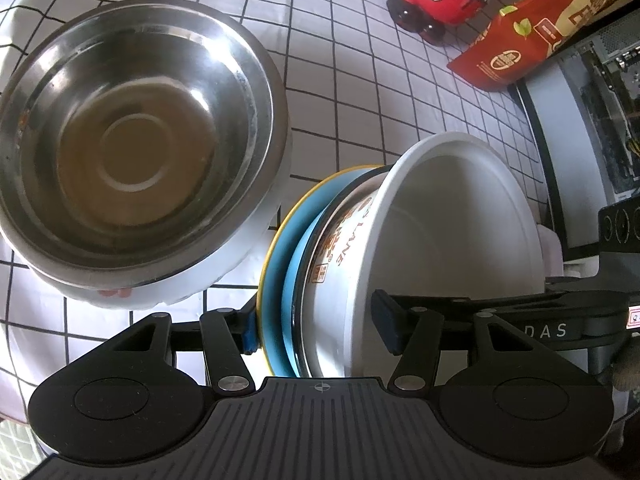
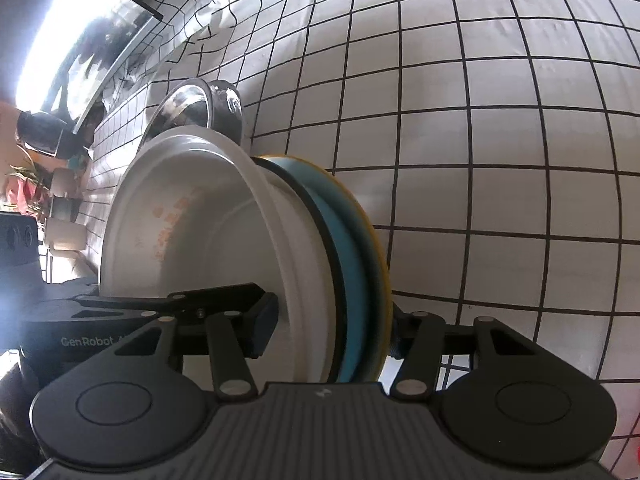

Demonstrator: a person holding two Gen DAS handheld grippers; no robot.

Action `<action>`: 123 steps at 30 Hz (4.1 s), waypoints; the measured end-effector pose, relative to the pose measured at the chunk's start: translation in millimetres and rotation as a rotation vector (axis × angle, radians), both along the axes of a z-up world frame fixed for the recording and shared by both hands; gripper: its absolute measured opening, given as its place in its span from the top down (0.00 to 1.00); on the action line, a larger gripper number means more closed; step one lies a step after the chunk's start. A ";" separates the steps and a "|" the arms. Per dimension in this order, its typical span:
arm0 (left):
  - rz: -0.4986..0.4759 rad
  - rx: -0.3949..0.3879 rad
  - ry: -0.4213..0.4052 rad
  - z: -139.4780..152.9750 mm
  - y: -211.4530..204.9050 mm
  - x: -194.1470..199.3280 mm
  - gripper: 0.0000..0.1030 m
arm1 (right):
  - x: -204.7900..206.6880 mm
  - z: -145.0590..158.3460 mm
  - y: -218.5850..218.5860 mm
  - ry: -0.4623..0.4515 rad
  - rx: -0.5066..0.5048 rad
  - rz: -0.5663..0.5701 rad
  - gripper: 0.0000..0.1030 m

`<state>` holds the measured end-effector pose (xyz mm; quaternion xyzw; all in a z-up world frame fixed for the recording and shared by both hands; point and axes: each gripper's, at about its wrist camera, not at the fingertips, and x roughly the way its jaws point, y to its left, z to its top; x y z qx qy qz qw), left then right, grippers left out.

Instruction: Organize plates and bowls

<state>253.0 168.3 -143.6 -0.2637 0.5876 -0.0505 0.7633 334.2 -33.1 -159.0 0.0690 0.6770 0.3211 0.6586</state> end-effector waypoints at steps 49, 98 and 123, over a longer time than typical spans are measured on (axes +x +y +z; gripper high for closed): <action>0.142 -0.046 0.014 11.5 173.2 31.8 0.43 | 49.6 16.3 173.7 -0.005 0.018 0.102 0.45; 0.232 0.108 -0.036 55.3 196.4 17.1 0.73 | 48.3 74.4 150.1 -0.249 0.025 0.067 0.48; 0.234 0.081 -0.035 49.9 190.1 11.7 0.72 | 27.3 67.6 142.5 -0.280 -0.001 0.080 0.69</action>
